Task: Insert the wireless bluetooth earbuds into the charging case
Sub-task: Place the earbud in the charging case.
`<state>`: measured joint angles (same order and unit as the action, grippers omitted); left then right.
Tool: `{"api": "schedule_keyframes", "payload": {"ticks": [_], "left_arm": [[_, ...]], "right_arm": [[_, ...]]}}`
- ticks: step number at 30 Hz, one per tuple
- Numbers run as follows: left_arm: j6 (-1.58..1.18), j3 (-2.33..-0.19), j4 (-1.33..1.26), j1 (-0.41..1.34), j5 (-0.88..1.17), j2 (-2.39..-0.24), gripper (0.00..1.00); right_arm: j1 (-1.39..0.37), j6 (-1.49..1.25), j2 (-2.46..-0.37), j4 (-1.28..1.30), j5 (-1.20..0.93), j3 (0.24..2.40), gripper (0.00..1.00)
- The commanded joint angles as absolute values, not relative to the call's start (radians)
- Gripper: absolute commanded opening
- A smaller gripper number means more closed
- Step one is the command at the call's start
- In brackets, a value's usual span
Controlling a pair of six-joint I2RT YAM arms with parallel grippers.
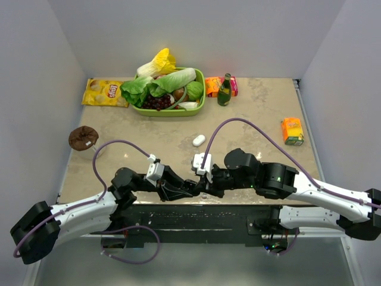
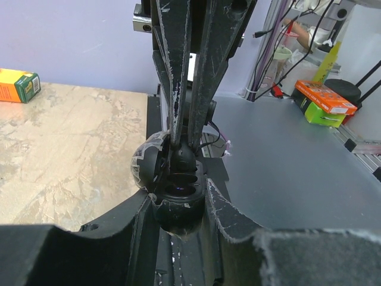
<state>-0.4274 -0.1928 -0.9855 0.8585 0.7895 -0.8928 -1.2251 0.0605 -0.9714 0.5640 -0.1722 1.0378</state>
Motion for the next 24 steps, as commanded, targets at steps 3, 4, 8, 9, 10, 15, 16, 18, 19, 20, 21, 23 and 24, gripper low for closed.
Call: {"api": "schedule_keyframes", "payload": {"ticks": [3, 4, 8, 9, 10, 15, 16, 18, 19, 20, 21, 23, 24], "left_arm": [[-0.433, -0.225, -1.069, 0.857, 0.807, -0.87, 0.0], [-0.434, -0.227, -1.069, 0.857, 0.805, -0.87, 0.0], [-0.436, -0.229, -1.072, 0.857, 0.804, -0.871, 0.0], [-0.434, -0.227, -1.072, 0.857, 0.801, -0.87, 0.0], [-0.434, -0.227, -1.071, 0.857, 0.799, -0.868, 0.0], [-0.43, -0.221, -1.065, 0.857, 0.795, -0.864, 0.0], [-0.43, -0.219, -1.063, 0.857, 0.792, -0.864, 0.0], [-0.43, -0.219, -1.063, 0.859, 0.79, -0.867, 0.0], [-0.43, -0.219, -1.063, 0.858, 0.788, -0.867, 0.0], [-0.428, -0.219, -1.062, 0.857, 0.788, -0.867, 0.0], [-0.426, -0.219, -1.057, 0.857, 0.785, -0.868, 0.0], [-0.423, -0.219, -1.054, 0.857, 0.784, -0.868, 0.0], [-0.419, -0.218, -1.046, 0.857, 0.779, -0.871, 0.0]], "right_arm": [[-1.227, 0.072, -0.969, 0.586, -0.183, 1.042, 0.0], [-1.227, 0.075, -0.971, 0.591, -0.186, 1.042, 0.0], [-1.227, 0.072, -0.983, 0.589, -0.18, 1.04, 0.0], [-1.227, 0.071, -0.983, 0.589, -0.178, 1.04, 0.0], [-1.227, 0.069, -0.983, 0.586, -0.178, 1.042, 0.04], [-1.227, 0.052, -0.96, 0.569, -0.144, 1.043, 0.21], [-1.227, 0.051, -0.959, 0.566, -0.138, 1.043, 0.24], [-1.227, 0.045, -0.95, 0.56, -0.124, 1.045, 0.28], [-1.227, 0.043, -0.946, 0.557, -0.121, 1.046, 0.29], [-1.227, 0.04, -0.943, 0.555, -0.117, 1.046, 0.31], [-1.227, 0.04, -0.937, 0.552, -0.114, 1.051, 0.32], [-1.229, 0.035, -0.927, 0.549, -0.114, 1.055, 0.35], [-1.227, 0.032, -0.911, 0.545, -0.11, 1.06, 0.37]]}}
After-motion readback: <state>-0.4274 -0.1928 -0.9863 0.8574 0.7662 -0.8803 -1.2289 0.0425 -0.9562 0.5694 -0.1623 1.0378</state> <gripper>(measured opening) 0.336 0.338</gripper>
